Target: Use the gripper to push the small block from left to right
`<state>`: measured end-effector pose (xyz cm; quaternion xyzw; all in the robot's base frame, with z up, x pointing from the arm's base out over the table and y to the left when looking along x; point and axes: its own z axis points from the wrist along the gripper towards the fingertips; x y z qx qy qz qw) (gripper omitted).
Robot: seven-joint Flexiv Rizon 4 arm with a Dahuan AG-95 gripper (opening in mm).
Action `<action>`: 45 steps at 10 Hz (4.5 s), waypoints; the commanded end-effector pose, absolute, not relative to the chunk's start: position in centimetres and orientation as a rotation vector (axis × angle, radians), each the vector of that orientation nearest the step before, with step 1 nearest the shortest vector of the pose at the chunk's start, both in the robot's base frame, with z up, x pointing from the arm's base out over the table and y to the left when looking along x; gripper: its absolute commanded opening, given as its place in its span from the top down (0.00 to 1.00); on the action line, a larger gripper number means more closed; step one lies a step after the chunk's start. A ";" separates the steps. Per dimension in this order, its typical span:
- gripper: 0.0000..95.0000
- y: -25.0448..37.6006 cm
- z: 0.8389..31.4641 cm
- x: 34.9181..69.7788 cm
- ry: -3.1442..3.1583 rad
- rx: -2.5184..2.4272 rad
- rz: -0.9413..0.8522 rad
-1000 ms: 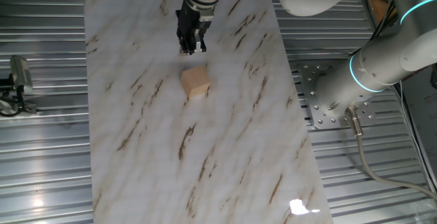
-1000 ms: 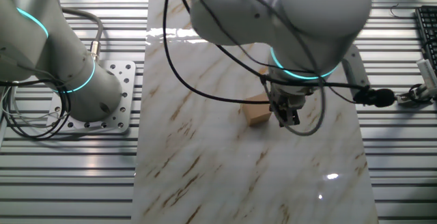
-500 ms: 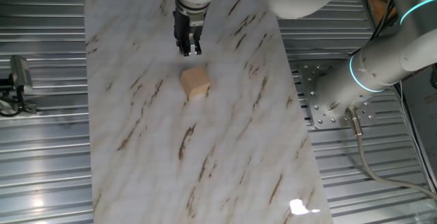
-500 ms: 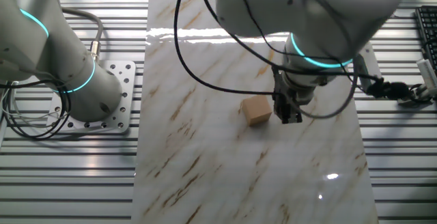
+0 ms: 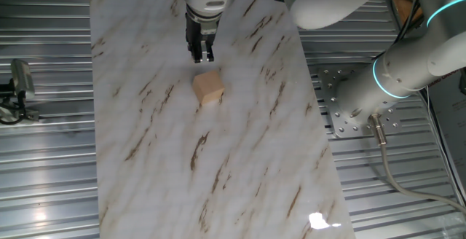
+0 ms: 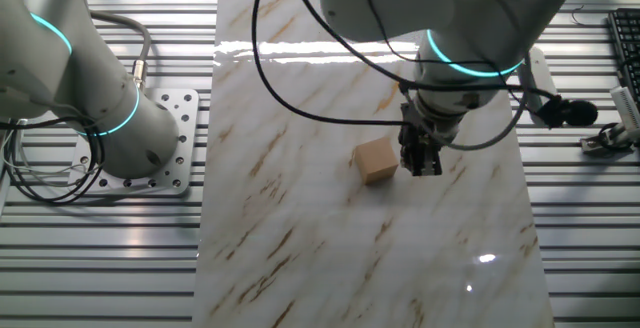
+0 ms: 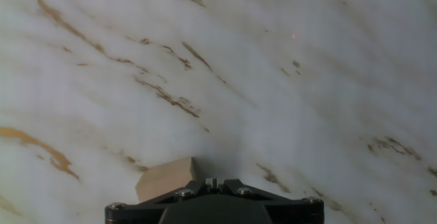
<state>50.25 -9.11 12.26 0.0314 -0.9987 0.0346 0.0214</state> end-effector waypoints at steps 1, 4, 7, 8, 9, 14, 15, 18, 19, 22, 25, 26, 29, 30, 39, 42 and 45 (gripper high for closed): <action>1.00 -9.1 12.4 50.0 -3.099 0.077 0.084; 1.00 -9.1 12.4 50.0 -3.093 0.069 0.080; 1.00 -9.1 12.4 50.0 -3.080 0.094 0.061; 1.00 -9.1 12.4 50.0 -3.079 0.097 0.063; 1.00 -9.3 12.0 50.2 -3.071 0.114 0.066; 1.00 -9.9 10.0 50.9 -3.072 0.125 0.023; 1.00 -10.0 9.5 50.9 -3.077 0.118 -0.004; 1.00 -10.1 8.4 50.8 -3.094 0.121 -0.013; 1.00 -10.1 8.0 50.7 -3.107 0.125 -0.015; 1.00 -10.0 7.0 50.2 -3.136 0.128 -0.013; 1.00 -10.0 6.1 50.0 -3.156 0.130 -0.015; 1.00 -9.9 5.8 49.9 -3.163 0.130 -0.015; 1.00 -9.7 5.1 49.2 -3.183 0.132 -0.012; 1.00 -9.6 5.0 49.1 -3.182 0.129 -0.014; 1.00 -8.4 4.2 47.9 -3.197 0.056 -0.046; 1.00 -6.4 4.6 48.6 -3.186 -0.025 -0.045; 1.00 -5.0 4.4 48.2 -3.192 -0.045 -0.042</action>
